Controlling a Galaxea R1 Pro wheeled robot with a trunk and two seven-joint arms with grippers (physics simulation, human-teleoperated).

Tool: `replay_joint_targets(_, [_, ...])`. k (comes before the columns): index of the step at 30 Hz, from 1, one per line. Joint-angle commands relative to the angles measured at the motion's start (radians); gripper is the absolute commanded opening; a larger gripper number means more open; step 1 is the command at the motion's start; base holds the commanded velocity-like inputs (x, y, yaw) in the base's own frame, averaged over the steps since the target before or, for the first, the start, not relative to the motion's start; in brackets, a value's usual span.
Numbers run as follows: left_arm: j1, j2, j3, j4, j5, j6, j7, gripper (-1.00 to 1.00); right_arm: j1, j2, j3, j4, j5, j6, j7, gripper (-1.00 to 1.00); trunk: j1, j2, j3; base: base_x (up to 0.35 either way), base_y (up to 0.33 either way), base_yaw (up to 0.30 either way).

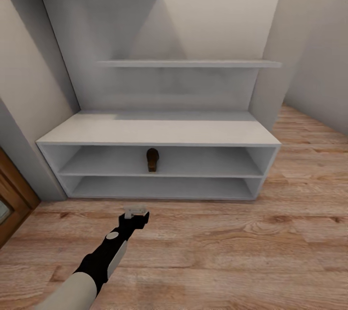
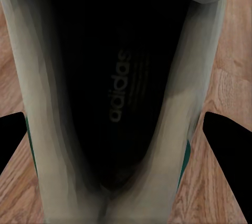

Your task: Pick up the two gym shoes and the two sandals from the corridor floor and place them onto the hallstand (shoe rack) in the corridor, making sure they are on the rack and not on the floor. Arrange them so the two gym shoes are next to each other and the two sandals are next to each other.

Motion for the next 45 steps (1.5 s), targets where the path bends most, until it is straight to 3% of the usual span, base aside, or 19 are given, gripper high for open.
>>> replay_joint_targets(1, [0.000, -0.001, -0.003, 0.002, 0.010, -0.002, 0.000, 1.00, -0.001, 0.000, -0.003, -0.001, 0.011, 0.004, 0.008, -1.00, 0.000, 0.000, -0.001, -0.070, -0.179, 0.000])
replay_joint_targets(33, [-0.001, -0.003, -0.002, 0.002, 0.011, 0.000, 0.000, 1.00, -0.001, 0.000, 0.002, -0.001, 0.011, 0.004, 0.008, -1.00, 0.000, 0.000, -0.001, -0.088, -0.210, 0.000])
replay_joint_targets(37, [-0.001, 0.014, 0.002, 0.000, 0.013, -0.001, -0.018, 1.00, -0.001, 0.000, 0.002, -0.001, 0.011, 0.004, 0.008, -1.00, 0.000, 0.000, -0.001, -0.054, -0.156, 0.000])
replay_joint_targets(39, [-0.001, 0.044, 0.004, 0.000, 0.014, -0.002, -0.085, 1.00, -0.001, 0.000, 0.002, -0.001, 0.011, 0.004, 0.008, -1.00, 0.000, 0.000, -0.001, -0.019, -0.054, 0.000])
replay_joint_targets(41, [-0.001, 0.109, 0.018, 0.000, 0.023, -0.002, -0.245, 1.00, -0.001, 0.000, 0.003, -0.001, 0.011, 0.004, 0.008, -1.00, 0.000, 0.000, -0.001, -0.009, -0.025, 0.000])
replay_joint_targets(42, [-0.001, 0.144, 0.037, 0.000, 0.039, -0.002, -0.342, 1.00, -0.001, 0.000, 0.002, -0.001, 0.011, 0.004, 0.008, -1.00, 0.000, 0.000, -0.001, -0.004, -0.013, 0.000])
replay_joint_targets(43, [-0.001, 0.191, 0.087, -0.001, 0.079, -0.002, -0.485, 1.00, -0.001, 0.000, 0.003, -0.001, 0.011, 0.004, 0.008, -1.00, 0.000, 0.000, -0.001, -0.002, -0.006, 0.000])
replay_joint_targets(44, [-0.001, 0.206, 0.109, -0.001, 0.095, -0.002, -0.531, 1.00, -0.001, 0.000, 0.003, -0.001, 0.011, 0.004, 0.008, -1.00, 0.000, 0.000, -0.001, -0.002, -0.005, 0.000])
replay_joint_targets(45, [-0.001, 0.239, 0.155, -0.002, 0.125, -0.002, -0.621, 1.00, -0.001, 0.000, 0.003, -0.001, 0.011, 0.004, 0.008, -1.00, 0.000, 0.000, -0.001, -0.001, -0.003, 0.000])
